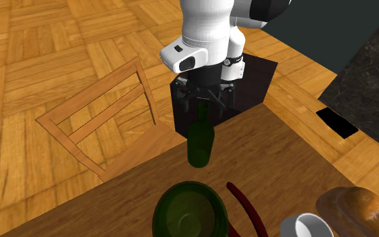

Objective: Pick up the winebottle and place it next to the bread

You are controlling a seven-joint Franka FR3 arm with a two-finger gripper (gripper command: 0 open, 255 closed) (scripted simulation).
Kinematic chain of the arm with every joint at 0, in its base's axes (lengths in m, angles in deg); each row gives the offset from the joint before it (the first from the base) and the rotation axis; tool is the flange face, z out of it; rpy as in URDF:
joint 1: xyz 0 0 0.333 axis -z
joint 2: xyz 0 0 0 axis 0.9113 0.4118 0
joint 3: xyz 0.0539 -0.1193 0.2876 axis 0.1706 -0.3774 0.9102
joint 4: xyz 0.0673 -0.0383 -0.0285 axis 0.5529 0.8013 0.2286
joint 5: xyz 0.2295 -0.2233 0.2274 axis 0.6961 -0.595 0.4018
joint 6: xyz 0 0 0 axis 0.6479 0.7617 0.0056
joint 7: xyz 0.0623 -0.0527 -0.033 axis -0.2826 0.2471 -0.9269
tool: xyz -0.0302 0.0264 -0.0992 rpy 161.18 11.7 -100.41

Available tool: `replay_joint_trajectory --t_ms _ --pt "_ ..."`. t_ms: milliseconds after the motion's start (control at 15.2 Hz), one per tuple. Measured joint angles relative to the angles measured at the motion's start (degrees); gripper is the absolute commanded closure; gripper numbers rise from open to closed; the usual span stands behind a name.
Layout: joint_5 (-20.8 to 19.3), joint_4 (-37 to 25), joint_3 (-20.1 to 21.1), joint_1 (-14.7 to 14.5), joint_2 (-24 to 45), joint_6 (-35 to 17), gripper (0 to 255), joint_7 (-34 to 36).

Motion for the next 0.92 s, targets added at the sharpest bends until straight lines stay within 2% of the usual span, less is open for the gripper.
replay_joint_trajectory --t_ms 66,132,924 --pt "0.0 0.0 0.0 0.0 0.0 0.0 0 0.0" --pt "0.0 0.0 0.0 0.0 0.0 0.0 255 0.0" --pt "0.0 -0.4 0.0 0.0 -0.3 0.8 255 0.0"
